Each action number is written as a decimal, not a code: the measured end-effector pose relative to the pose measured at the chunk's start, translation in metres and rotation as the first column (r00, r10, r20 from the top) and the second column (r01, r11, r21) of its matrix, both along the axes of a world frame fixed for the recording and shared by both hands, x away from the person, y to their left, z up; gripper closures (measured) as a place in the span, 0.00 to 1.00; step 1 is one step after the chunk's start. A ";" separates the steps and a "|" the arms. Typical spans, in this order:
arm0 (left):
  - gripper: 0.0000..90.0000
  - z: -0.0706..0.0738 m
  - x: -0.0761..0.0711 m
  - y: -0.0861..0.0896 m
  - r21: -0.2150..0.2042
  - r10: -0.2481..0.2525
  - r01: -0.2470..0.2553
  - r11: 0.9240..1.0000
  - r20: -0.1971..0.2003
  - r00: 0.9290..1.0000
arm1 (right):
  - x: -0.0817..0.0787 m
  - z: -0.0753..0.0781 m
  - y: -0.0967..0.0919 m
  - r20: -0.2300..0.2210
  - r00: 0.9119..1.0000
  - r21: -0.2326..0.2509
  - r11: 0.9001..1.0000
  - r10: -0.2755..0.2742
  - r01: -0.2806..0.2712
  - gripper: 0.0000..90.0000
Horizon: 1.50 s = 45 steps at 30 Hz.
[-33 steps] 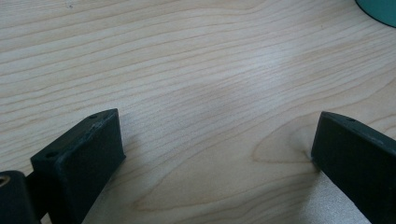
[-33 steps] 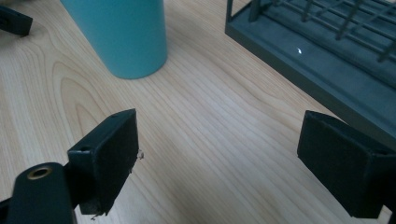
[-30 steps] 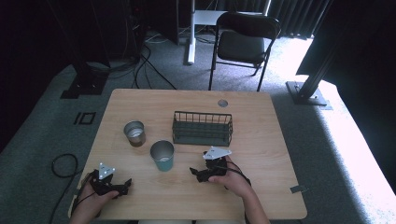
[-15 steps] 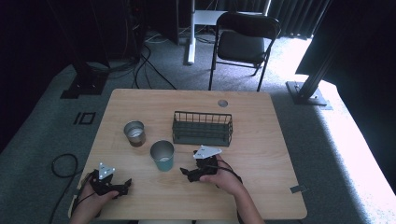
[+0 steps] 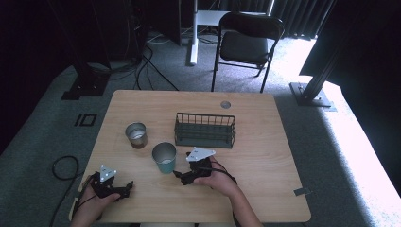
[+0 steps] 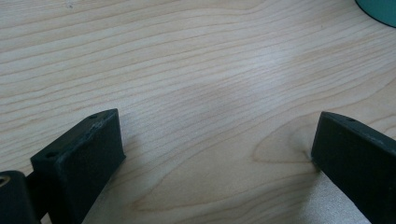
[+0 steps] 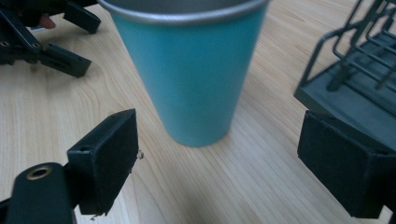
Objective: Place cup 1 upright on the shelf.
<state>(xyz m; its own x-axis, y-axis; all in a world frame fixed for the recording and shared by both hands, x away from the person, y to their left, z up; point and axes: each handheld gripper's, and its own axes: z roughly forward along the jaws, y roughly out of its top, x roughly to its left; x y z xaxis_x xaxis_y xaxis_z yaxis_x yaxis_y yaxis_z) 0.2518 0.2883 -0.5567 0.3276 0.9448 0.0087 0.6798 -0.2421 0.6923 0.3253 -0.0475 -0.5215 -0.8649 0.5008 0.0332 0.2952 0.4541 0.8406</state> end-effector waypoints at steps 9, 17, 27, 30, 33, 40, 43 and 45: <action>0.03 0.000 0.000 0.000 0.000 0.000 0.000 1.000 0.000 1.000 | 0.004 0.005 0.011 0.018 1.000 0.018 1.000 0.016 -0.017 0.13; 0.03 0.000 0.000 0.000 0.000 0.000 0.000 1.000 0.000 1.000 | 0.007 0.005 0.021 0.026 0.999 0.021 0.999 0.029 -0.029 0.14; 0.03 0.000 0.000 0.000 0.001 -0.001 0.001 1.000 -0.001 1.000 | 0.012 0.009 0.030 0.047 0.998 0.057 0.998 0.035 -0.038 0.13; 0.03 0.000 0.000 0.000 0.001 -0.001 0.001 1.000 0.000 1.000 | 0.013 0.011 0.033 0.051 0.998 0.066 0.997 0.038 -0.042 0.13; 0.03 0.000 0.000 0.000 0.002 -0.001 0.001 1.000 0.000 1.000 | 0.013 0.012 0.036 0.050 0.998 0.079 0.996 0.040 -0.044 0.13; 0.03 0.000 0.000 0.000 0.001 0.000 0.000 1.000 0.000 1.000 | 0.014 0.012 0.043 0.066 0.997 0.078 0.996 0.036 -0.041 0.13; 0.03 0.000 0.000 0.000 0.001 0.000 0.000 1.000 0.001 1.000 | 0.015 0.011 0.046 0.068 0.997 0.084 0.996 0.035 -0.041 0.13; 0.03 0.000 0.000 0.000 0.000 0.000 0.000 1.000 0.001 1.000 | 0.015 0.010 0.047 0.071 0.997 0.088 0.995 0.036 -0.042 0.13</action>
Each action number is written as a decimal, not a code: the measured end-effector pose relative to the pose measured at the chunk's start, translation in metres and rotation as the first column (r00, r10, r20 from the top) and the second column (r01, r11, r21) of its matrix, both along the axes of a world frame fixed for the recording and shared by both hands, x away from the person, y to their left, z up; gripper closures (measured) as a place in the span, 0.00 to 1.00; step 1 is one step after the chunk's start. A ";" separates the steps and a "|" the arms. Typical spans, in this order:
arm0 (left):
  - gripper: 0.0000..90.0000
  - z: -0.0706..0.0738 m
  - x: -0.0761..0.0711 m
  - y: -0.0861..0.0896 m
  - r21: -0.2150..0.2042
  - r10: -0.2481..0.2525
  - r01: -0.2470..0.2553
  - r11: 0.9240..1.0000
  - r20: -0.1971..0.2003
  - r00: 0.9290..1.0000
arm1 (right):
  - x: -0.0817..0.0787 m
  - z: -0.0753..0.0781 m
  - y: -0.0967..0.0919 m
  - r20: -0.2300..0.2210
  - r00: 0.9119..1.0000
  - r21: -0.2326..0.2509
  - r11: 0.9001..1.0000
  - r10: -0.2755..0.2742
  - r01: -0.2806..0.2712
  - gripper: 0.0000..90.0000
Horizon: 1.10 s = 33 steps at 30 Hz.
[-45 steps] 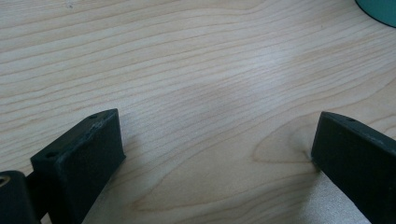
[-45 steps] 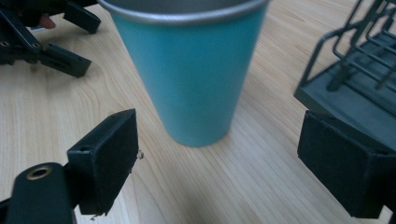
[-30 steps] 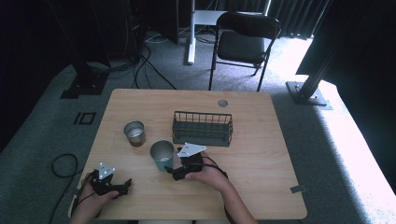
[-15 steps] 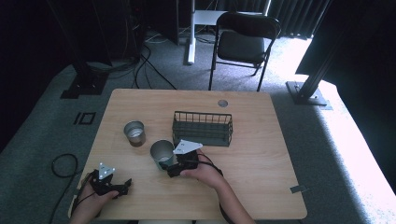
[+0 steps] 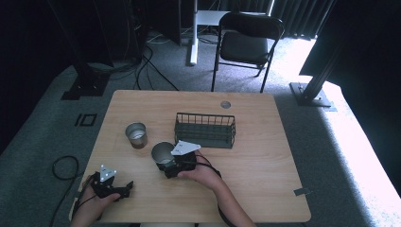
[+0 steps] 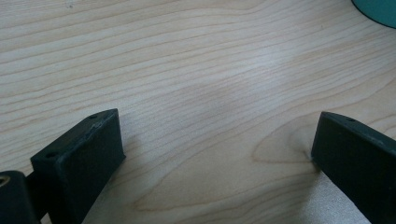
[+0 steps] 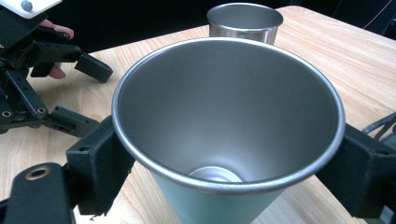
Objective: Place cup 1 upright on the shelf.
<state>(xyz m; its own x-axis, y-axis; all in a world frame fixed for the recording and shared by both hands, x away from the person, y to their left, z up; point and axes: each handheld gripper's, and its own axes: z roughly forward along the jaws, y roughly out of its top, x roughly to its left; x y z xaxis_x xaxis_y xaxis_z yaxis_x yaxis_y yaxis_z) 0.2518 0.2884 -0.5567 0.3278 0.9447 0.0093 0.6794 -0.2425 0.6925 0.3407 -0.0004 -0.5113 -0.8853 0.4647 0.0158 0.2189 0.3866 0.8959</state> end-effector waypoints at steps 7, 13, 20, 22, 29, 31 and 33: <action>0.03 0.000 0.000 0.000 0.000 0.000 0.000 1.000 0.000 1.000 | 0.000 -0.002 0.004 0.004 1.000 0.009 1.000 0.003 -0.003 0.13; 0.03 0.000 0.000 0.000 0.001 -0.001 0.001 1.000 -0.001 1.000 | -0.001 -0.004 0.009 0.027 1.000 0.010 1.000 0.013 -0.013 0.15; 0.03 0.000 0.000 0.000 0.000 0.000 0.000 1.000 0.000 1.000 | -0.004 -0.002 0.014 0.035 0.999 0.004 0.999 0.035 -0.035 0.15; 0.03 0.000 0.000 0.000 -0.001 0.001 -0.001 1.000 0.001 1.000 | -0.004 -0.001 0.014 0.031 0.999 0.007 0.999 0.033 -0.033 0.15; 0.03 0.000 0.000 0.000 0.000 0.000 0.000 1.000 0.000 1.000 | -0.002 0.008 0.009 0.019 1.000 0.021 1.000 0.019 -0.020 0.15; 0.03 0.000 0.000 0.000 -0.002 0.001 -0.001 1.000 0.000 1.000 | -0.003 0.011 0.008 0.020 1.000 0.022 1.000 0.017 -0.017 0.15; 0.03 0.000 0.000 0.000 0.001 0.000 0.000 1.000 0.001 1.000 | -0.003 0.014 0.007 0.021 1.000 0.023 1.000 0.016 -0.017 0.15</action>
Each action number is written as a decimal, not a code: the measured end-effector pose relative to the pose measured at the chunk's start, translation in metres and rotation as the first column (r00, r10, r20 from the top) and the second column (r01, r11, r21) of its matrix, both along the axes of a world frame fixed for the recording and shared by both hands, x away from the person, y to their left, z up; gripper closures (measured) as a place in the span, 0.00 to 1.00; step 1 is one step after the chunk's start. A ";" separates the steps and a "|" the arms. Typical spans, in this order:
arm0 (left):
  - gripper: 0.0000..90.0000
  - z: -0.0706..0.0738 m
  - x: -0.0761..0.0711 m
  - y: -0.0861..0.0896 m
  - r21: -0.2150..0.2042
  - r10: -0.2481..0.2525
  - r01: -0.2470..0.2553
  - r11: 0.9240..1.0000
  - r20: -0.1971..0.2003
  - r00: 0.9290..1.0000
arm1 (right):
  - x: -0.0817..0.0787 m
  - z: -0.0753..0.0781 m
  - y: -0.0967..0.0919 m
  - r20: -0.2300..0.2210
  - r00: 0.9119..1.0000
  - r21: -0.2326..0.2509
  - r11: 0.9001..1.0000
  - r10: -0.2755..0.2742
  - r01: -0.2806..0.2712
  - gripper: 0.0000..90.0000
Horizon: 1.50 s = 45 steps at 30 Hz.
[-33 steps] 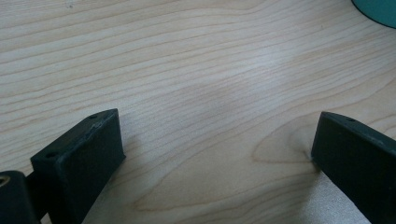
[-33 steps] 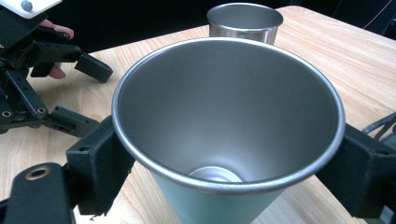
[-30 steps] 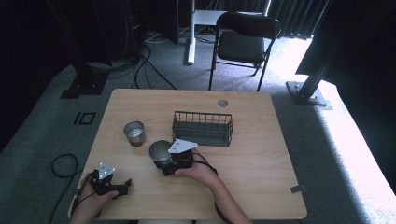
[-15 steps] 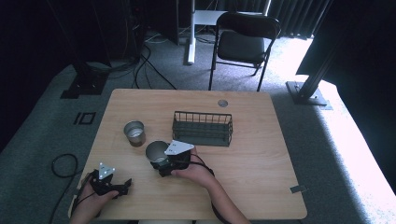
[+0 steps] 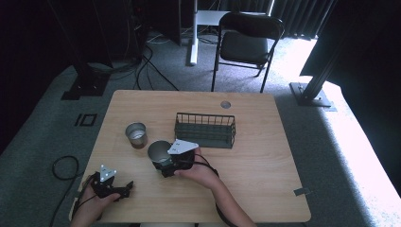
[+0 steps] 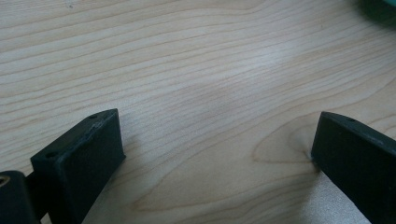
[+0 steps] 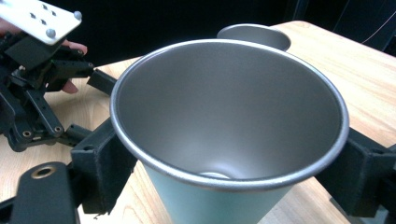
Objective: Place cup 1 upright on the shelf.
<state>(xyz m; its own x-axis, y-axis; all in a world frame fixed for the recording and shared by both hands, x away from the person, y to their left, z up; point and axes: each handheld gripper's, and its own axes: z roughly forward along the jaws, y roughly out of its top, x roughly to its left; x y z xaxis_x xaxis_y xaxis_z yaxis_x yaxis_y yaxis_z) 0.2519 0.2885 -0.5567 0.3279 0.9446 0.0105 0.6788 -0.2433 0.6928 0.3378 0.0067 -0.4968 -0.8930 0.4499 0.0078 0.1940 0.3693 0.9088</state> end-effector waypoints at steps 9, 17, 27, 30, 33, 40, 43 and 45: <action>0.03 0.000 0.000 0.000 0.001 -0.002 0.002 1.000 -0.002 1.000 | 0.000 0.020 -0.009 0.013 1.000 0.022 1.000 -0.015 0.015 0.15; 0.03 0.000 0.000 0.000 -0.002 0.001 -0.001 1.000 0.000 1.000 | 0.002 0.041 -0.015 0.024 0.999 0.044 0.999 -0.026 0.025 0.15; 0.03 0.000 0.000 0.000 -0.001 0.000 0.000 1.000 0.000 1.000 | 0.007 0.068 -0.025 0.065 0.996 0.066 0.997 -0.055 0.051 0.15; 0.03 0.000 0.000 0.000 -0.001 0.000 0.000 1.000 0.000 1.000 | 0.008 0.074 -0.029 0.074 0.995 0.075 0.995 -0.068 0.063 0.15; 0.03 0.000 0.000 0.000 -0.001 0.000 0.000 1.000 0.000 1.000 | 0.010 0.079 -0.034 0.082 0.993 0.079 0.994 -0.086 0.080 0.15; 0.03 0.000 0.000 0.000 -0.002 0.001 -0.001 1.000 0.000 1.000 | 0.019 0.089 -0.048 0.088 0.985 0.096 0.985 -0.149 0.140 0.15; 0.03 0.000 0.000 0.000 -0.001 0.000 0.000 1.000 0.000 1.000 | 0.022 0.093 -0.054 0.089 0.981 0.102 0.981 -0.172 0.163 0.15; 0.03 0.000 0.000 0.000 -0.001 0.000 0.000 1.000 0.000 1.000 | 0.024 0.095 -0.058 0.091 0.979 0.112 0.978 -0.184 0.173 0.15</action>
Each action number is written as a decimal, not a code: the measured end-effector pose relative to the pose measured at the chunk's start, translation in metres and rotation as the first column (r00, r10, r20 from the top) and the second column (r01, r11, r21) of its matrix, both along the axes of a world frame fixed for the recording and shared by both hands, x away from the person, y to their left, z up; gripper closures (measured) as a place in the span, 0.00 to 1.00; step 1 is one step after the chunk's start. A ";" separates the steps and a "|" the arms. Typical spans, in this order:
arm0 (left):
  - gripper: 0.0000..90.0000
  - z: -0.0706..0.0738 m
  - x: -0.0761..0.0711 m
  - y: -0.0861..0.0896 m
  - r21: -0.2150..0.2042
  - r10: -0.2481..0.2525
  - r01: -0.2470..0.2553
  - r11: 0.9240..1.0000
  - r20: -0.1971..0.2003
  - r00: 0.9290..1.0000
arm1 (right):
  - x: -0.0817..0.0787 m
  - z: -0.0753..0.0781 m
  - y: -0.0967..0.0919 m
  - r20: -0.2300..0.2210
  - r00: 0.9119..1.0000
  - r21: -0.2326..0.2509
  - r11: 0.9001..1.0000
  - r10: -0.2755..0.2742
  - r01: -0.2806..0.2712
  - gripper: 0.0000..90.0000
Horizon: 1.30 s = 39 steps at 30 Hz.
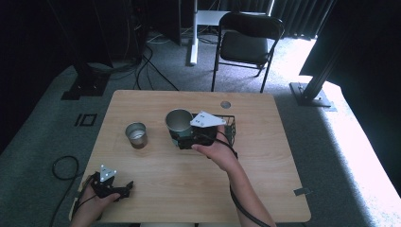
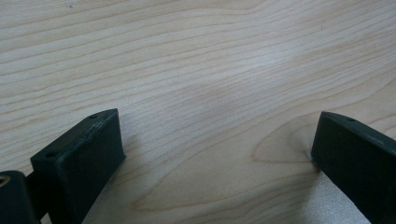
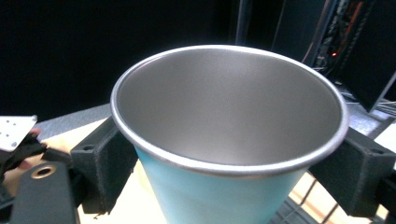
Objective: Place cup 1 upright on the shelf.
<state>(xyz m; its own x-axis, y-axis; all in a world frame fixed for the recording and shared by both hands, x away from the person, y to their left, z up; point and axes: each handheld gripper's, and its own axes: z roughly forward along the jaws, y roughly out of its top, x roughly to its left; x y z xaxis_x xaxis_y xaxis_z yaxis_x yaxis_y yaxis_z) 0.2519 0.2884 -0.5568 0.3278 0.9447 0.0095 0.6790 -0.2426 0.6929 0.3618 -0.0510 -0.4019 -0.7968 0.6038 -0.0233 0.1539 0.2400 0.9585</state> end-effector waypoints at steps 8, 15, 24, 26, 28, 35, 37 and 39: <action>0.03 0.000 0.000 0.000 0.001 -0.001 0.001 1.000 -0.002 1.000 | 0.009 0.007 -0.018 0.010 0.997 -0.005 0.997 -0.078 0.078 0.15; 0.03 0.000 0.000 0.000 0.001 -0.001 0.001 1.000 -0.003 1.000 | 0.016 0.010 -0.032 0.021 0.986 -0.021 0.986 -0.165 0.166 0.15; 0.03 0.000 0.000 0.000 0.001 -0.001 0.001 1.000 -0.002 1.000 | 0.029 0.003 -0.052 0.011 0.956 -0.031 0.956 -0.293 0.293 0.15; 0.03 0.000 0.000 0.000 0.001 -0.001 0.001 1.000 -0.002 1.000 | 0.032 0.001 -0.057 0.008 0.947 -0.032 0.947 -0.320 0.320 0.15; 0.03 0.000 0.000 0.000 -0.001 0.001 -0.001 1.000 -0.002 1.000 | 0.035 -0.002 -0.062 0.006 0.937 -0.030 0.937 -0.349 0.349 0.15; 0.03 0.000 0.000 0.000 0.000 0.000 0.000 1.000 -0.002 1.000 | 0.044 -0.013 -0.076 -0.015 0.882 -0.009 0.882 -0.472 0.471 0.15; 0.03 0.000 0.000 0.000 0.000 0.000 0.000 1.000 -0.002 1.000 | 0.045 -0.017 -0.079 -0.030 0.875 -0.020 0.875 -0.483 0.483 0.15; 0.03 0.000 0.000 0.000 0.000 0.000 0.000 1.000 -0.003 1.000 | 0.046 -0.022 -0.080 -0.032 0.868 -0.031 0.869 -0.495 0.494 0.15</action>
<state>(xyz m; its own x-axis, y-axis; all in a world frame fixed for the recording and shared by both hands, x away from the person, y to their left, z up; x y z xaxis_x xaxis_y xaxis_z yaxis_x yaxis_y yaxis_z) 0.2518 0.2884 -0.5566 0.3280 0.9446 0.0090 0.6808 -0.2429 0.6911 0.4075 -0.1307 -0.4235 -0.3946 0.9187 -0.0163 0.2939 0.1429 0.9451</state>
